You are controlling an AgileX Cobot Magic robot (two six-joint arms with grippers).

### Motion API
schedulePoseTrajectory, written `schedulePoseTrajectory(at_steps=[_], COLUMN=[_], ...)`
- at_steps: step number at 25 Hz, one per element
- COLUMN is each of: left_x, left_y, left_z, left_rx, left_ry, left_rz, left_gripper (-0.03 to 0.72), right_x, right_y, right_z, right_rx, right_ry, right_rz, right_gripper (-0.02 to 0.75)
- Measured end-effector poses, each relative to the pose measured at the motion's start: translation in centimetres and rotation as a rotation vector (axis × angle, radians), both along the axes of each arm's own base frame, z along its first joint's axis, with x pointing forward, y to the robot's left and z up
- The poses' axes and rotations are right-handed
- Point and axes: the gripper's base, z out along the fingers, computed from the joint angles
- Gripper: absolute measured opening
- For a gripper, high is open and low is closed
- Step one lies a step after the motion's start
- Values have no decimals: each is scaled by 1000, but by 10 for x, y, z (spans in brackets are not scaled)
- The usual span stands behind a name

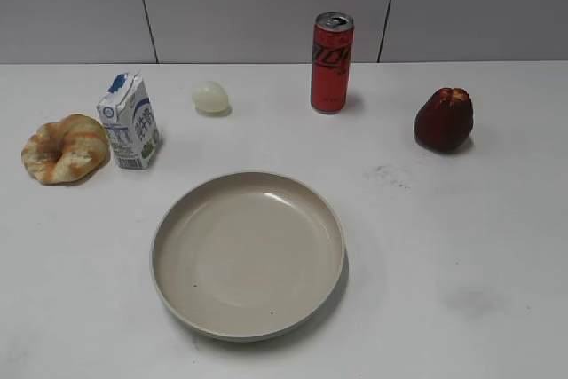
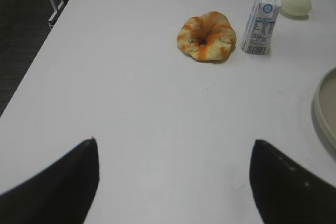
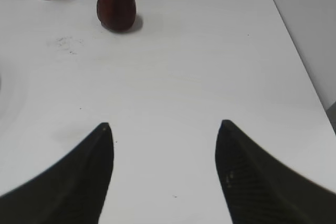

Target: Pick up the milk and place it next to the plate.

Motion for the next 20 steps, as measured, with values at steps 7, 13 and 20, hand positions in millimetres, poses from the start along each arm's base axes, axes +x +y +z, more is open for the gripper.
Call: schedulePoseTrajectory(at_steps=[7, 13, 20], left_x=[0, 0, 16], left_y=[0, 0, -1], left_z=[0, 0, 10], left_rx=[0, 0, -1], left_ry=[0, 0, 28], left_rz=[0, 0, 1], left_gripper=[693, 679, 640], right_x=[0, 0, 0], right_y=[0, 0, 0], right_z=[0, 0, 0], right_rx=[0, 0, 0], right_ry=[0, 0, 0], right_rz=[0, 0, 0], right_gripper=[466, 466, 466])
